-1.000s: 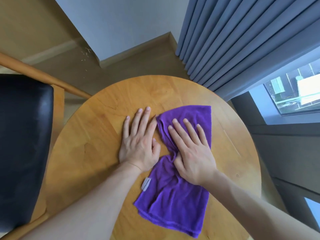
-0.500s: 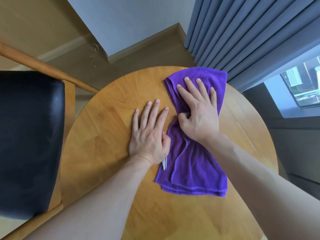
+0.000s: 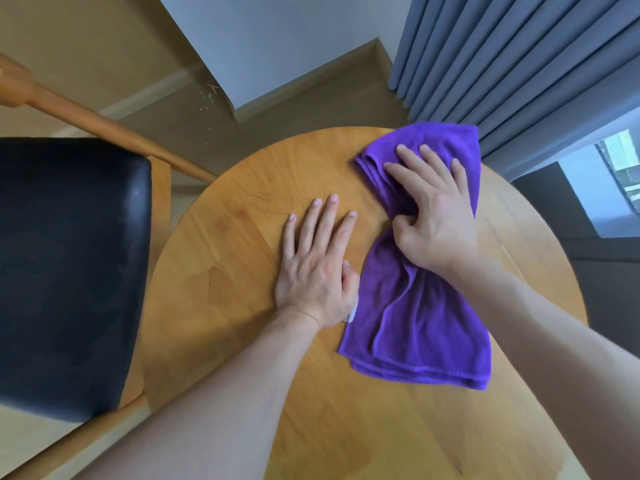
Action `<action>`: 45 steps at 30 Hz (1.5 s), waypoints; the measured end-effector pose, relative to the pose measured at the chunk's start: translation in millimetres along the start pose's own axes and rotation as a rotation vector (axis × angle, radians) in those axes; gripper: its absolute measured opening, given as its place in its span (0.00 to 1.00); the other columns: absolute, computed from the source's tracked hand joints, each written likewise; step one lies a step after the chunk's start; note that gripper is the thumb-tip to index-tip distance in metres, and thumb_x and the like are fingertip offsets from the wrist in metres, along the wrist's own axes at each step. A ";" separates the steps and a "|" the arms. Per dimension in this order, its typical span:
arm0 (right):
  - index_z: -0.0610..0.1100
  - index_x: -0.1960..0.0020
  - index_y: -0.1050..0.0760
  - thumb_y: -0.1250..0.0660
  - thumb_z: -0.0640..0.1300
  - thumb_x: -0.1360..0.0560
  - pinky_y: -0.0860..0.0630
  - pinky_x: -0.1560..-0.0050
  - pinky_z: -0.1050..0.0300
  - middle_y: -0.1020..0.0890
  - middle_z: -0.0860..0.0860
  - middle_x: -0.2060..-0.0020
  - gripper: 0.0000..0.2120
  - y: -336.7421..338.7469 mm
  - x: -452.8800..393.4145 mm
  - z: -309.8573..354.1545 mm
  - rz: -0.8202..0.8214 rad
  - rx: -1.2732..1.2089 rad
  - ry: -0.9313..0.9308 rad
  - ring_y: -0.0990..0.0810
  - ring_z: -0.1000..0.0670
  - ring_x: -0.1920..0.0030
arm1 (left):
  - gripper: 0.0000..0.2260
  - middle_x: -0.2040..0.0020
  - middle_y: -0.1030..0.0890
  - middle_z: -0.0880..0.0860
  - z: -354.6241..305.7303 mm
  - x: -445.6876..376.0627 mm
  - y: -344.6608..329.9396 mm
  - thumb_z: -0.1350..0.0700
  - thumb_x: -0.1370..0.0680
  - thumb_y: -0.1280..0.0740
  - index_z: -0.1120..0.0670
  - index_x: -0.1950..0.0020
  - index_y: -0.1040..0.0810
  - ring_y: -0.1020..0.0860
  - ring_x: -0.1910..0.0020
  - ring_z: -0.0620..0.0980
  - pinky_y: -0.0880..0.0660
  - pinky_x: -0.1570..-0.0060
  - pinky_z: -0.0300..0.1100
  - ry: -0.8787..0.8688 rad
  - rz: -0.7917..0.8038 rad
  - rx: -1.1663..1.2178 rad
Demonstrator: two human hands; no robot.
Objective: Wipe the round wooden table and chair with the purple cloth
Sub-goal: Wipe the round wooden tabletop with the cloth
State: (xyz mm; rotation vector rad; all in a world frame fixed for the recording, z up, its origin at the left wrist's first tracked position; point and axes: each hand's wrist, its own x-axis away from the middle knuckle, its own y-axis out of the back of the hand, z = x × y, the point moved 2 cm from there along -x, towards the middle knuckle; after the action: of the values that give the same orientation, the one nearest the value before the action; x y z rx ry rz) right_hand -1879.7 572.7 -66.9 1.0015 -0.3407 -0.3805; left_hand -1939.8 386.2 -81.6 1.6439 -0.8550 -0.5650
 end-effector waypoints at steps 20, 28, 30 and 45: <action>0.49 0.21 0.35 0.45 0.49 0.35 0.53 0.19 0.39 0.39 0.53 0.19 0.40 4.3 -2.8 -2.1 0.072 0.131 -0.025 0.45 0.44 0.18 | 0.35 0.17 0.42 0.55 -1.2 0.4 0.3 0.50 0.29 0.41 0.51 0.20 0.35 0.46 0.17 0.55 0.48 0.21 0.61 0.007 0.004 -0.013; 0.47 0.19 0.39 0.44 0.48 0.32 0.57 0.19 0.40 0.43 0.52 0.17 0.40 -25.1 54.8 35.7 0.077 0.063 -0.027 0.51 0.45 0.17 | 0.32 0.17 0.42 0.55 -1.6 0.8 -1.2 0.51 0.29 0.39 0.53 0.24 0.33 0.46 0.17 0.55 0.48 0.21 0.61 -0.005 0.015 -0.020; 0.47 0.19 0.39 0.44 0.48 0.32 0.55 0.19 0.38 0.43 0.53 0.17 0.41 -25.6 87.0 28.4 0.131 0.078 0.051 0.51 0.46 0.17 | 0.31 0.17 0.42 0.55 -0.9 1.1 -1.4 0.50 0.29 0.39 0.53 0.24 0.32 0.46 0.17 0.55 0.48 0.21 0.61 -0.001 0.004 -0.011; 0.47 0.20 0.36 0.45 0.47 0.32 0.49 0.19 0.40 0.37 0.52 0.19 0.39 -8.2 38.2 0.0 0.082 0.104 0.158 0.44 0.48 0.18 | 0.37 0.16 0.44 0.54 -1.7 1.0 -0.5 0.50 0.29 0.40 0.54 0.19 0.38 0.48 0.17 0.53 0.48 0.21 0.61 0.004 0.000 -0.013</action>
State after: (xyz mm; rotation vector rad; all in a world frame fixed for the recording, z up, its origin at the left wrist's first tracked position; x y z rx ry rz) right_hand -1847.3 551.3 -70.1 1.1079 -0.2599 -0.2096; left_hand -1937.8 386.5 -81.6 1.6330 -0.8468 -0.5656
